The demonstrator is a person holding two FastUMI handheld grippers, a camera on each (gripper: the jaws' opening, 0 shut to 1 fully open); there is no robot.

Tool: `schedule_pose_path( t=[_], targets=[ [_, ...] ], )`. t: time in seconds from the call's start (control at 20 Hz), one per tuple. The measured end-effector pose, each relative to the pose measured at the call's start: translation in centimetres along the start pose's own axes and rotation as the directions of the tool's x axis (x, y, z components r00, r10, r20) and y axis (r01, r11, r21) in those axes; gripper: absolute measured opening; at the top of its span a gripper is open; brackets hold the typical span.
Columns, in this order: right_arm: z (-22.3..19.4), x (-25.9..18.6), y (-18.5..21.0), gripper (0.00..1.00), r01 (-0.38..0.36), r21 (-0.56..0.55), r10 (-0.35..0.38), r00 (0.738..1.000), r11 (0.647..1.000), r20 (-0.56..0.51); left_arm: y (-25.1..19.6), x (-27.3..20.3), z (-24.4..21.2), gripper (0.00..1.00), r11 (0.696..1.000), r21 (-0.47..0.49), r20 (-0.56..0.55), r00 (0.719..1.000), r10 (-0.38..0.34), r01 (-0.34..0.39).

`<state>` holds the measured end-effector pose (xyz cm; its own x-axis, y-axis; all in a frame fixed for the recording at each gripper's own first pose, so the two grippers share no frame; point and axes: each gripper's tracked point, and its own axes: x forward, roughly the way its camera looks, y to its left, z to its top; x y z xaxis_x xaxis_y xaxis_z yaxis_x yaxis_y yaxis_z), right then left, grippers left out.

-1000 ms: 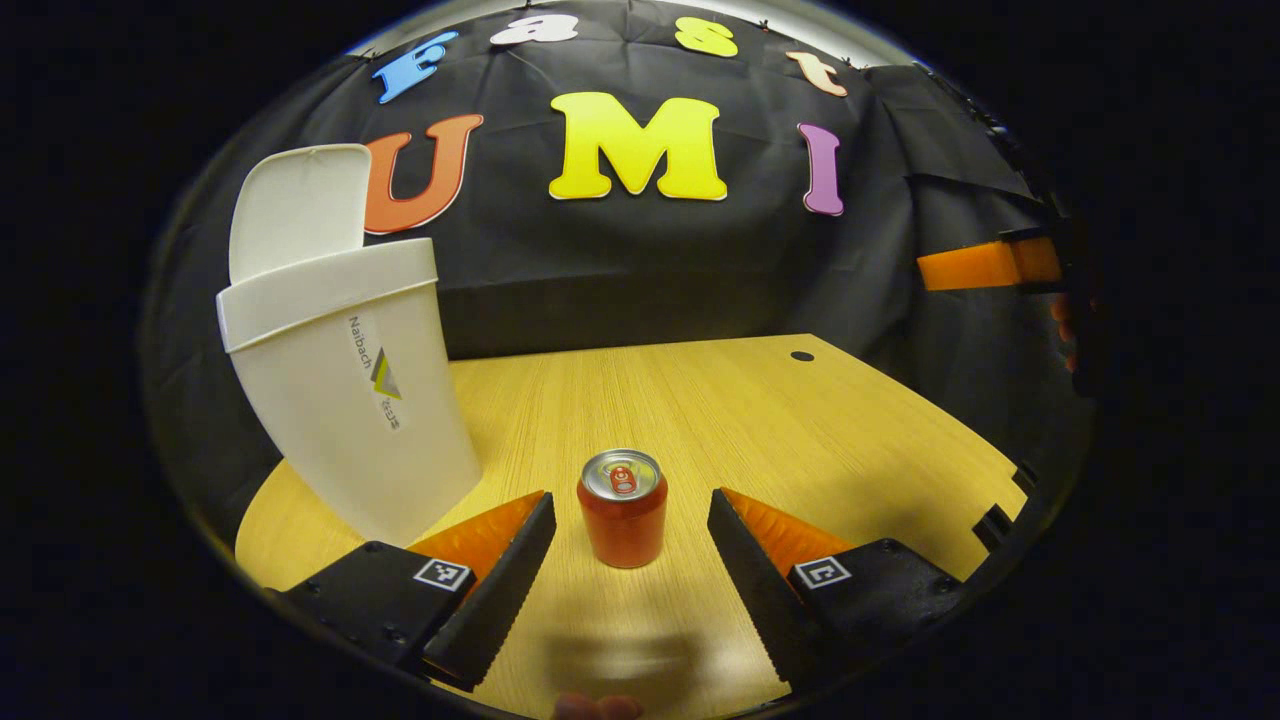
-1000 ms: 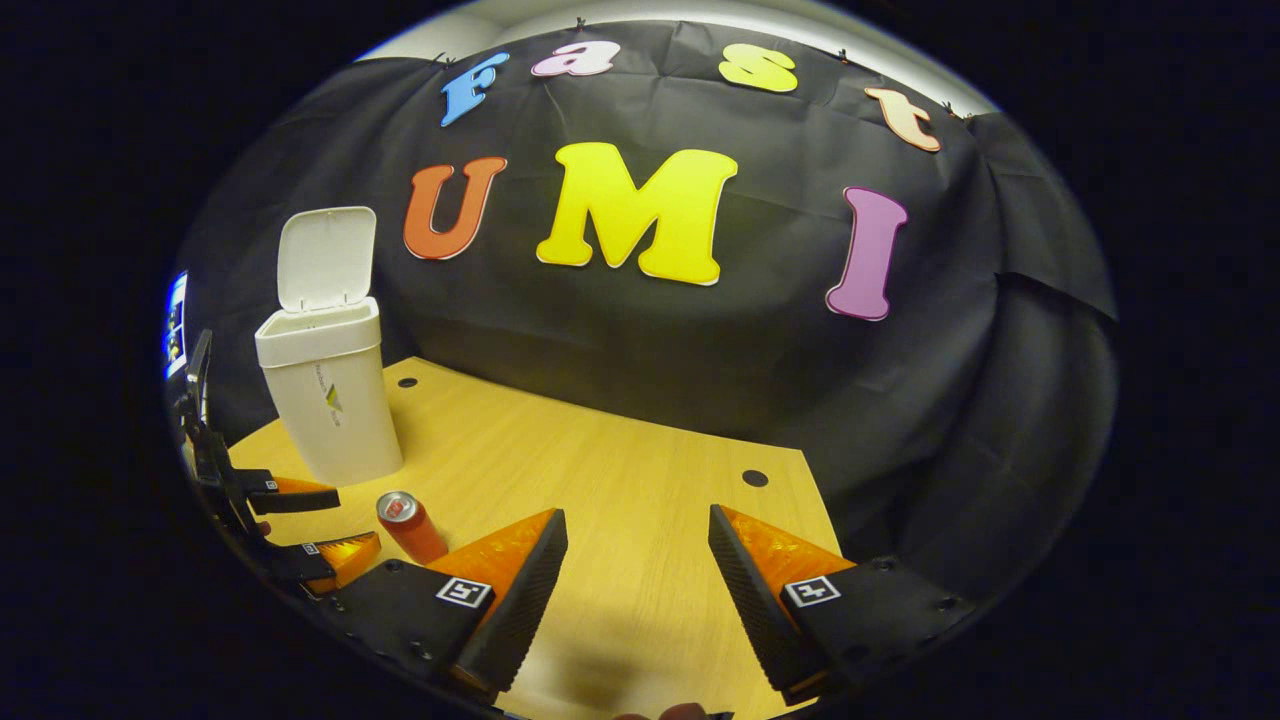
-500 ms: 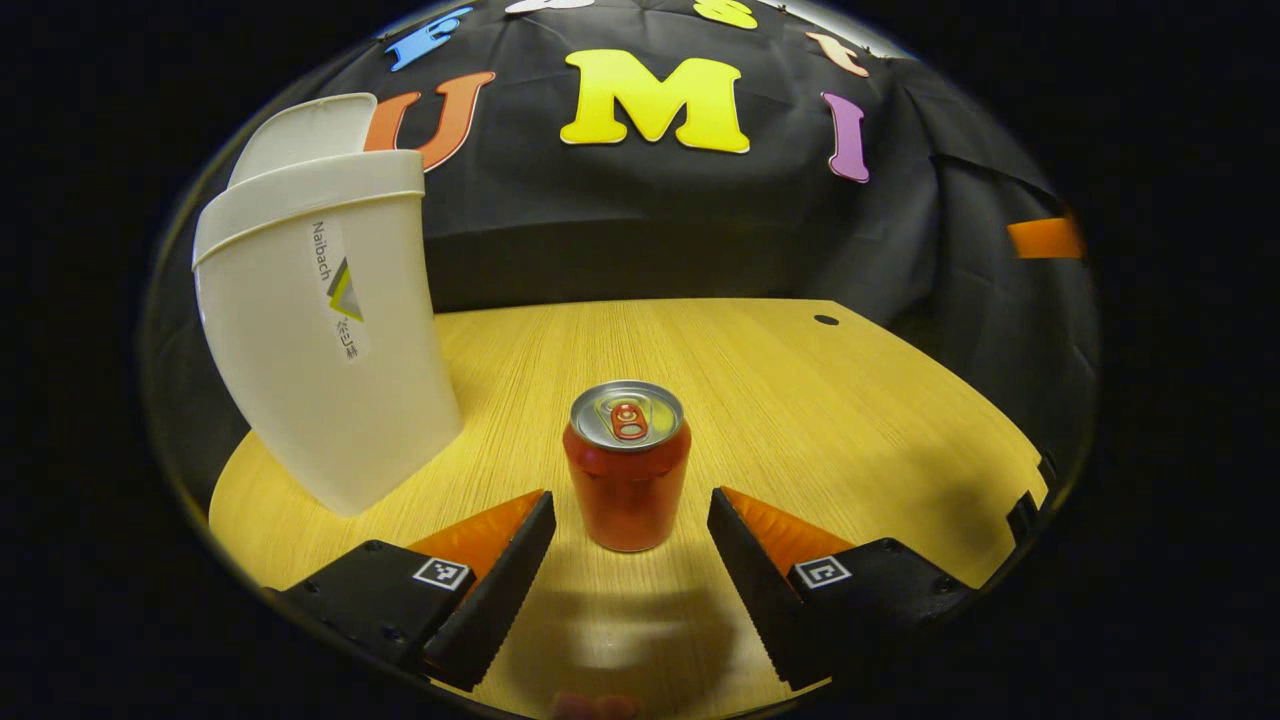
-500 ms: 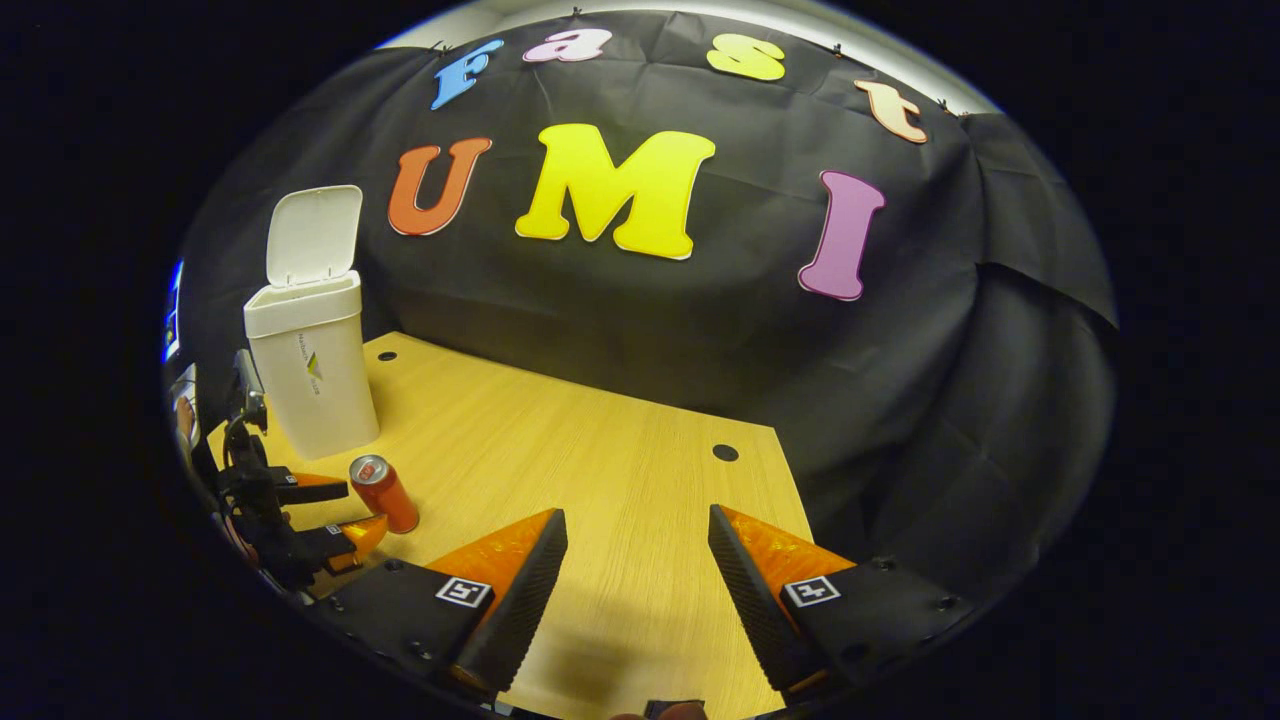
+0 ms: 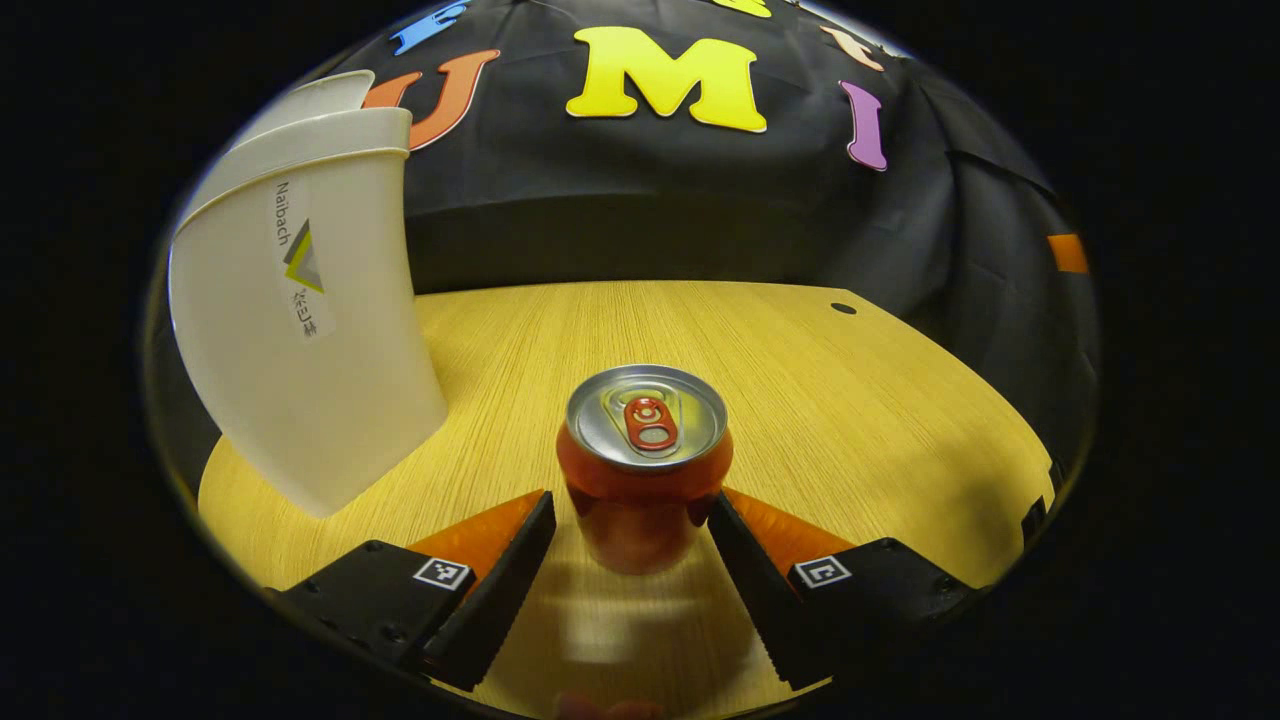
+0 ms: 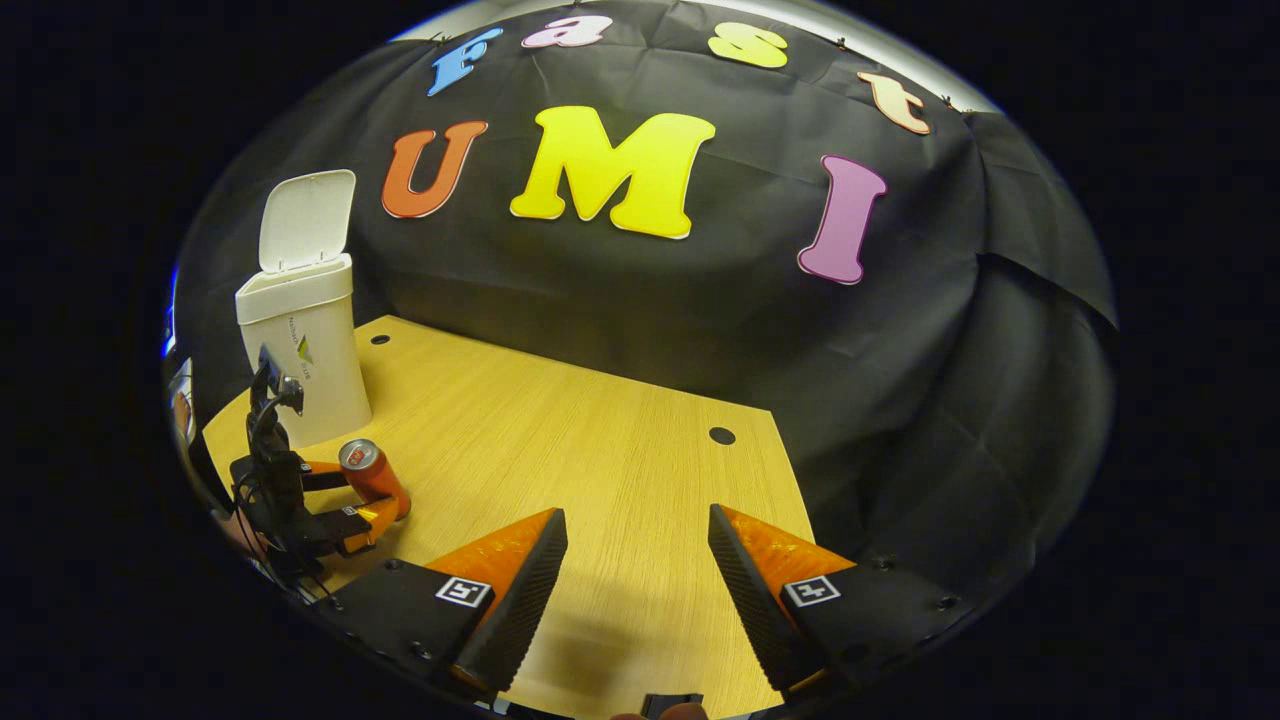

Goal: Press the lid of the desktop garbage bin to open it, pick up the crumpled paper on the desktop and throw it into the bin, then pick up the pop can on the desktop and drop it into the bin, and finally close the garbage bin lid.

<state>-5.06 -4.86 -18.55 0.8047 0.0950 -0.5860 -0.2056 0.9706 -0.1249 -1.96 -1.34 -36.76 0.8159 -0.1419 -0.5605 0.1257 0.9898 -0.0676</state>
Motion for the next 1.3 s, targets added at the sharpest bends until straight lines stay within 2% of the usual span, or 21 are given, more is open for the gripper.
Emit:
schedule_pose_path(
  t=[0.25, 0.35, 0.65, 0.95, 1.1, 1.2, 1.3],
  targets=[
    [-0.1, 0.7, 0.5, 0.90, -0.005, -0.003, 0.005, 1.000, 1.000, -0.016, -0.1, 1.0, 0.3, 0.99, 1.000, 0.007, -0.013, 1.000, -0.015, 0.015],
    [0.0, 0.8, 0.7, 0.90, -0.009, -0.003, 0.009, 1.000, 1.000, -0.016, -0.1, 1.0, 0.4, 0.87, 1.000, 0.013, -0.017, 1.000, -0.018, 0.019],
    [1.3, 1.3, 1.6, 0.90, -0.026, 0.003, 0.026, 1.000, 1.000, 0.008, 0.4, -0.2, 2.9, 0.87, 1.000, 0.025, 0.020, 1.000, -0.010, 0.010],
    [2.8, 1.1, 2.8, 0.90, -0.052, 0.027, 0.050, 0.997, 0.998, 0.055, 0.2, -3.4, 12.5, 0.86, 0.999, 0.035, 0.157, 0.988, -0.004, -0.001],
    [3.4, 1.2, 3.7, 0.90, -0.070, 0.041, 0.067, 0.995, 0.997, 0.078, 1.5, -5.3, 18.6, 0.86, 0.998, 0.041, 0.251, 0.968, 0.028, -0.039],
    [3.9, 1.1, 4.3, 0.92, -0.081, 0.051, 0.076, 0.993, 0.995, 0.093, 2.8, -6.3, 22.5, 0.86, 0.998, 0.017, 0.305, 0.951, 0.048, -0.056],
    [4.7, 1.3, 4.7, 0.90, -0.090, 0.059, 0.083, 0.991, 0.994, 0.109, 5.2, -7.3, 25.6, 0.86, 0.995, -0.020, 0.342, 0.934, 0.099, -0.098]
  ],
)
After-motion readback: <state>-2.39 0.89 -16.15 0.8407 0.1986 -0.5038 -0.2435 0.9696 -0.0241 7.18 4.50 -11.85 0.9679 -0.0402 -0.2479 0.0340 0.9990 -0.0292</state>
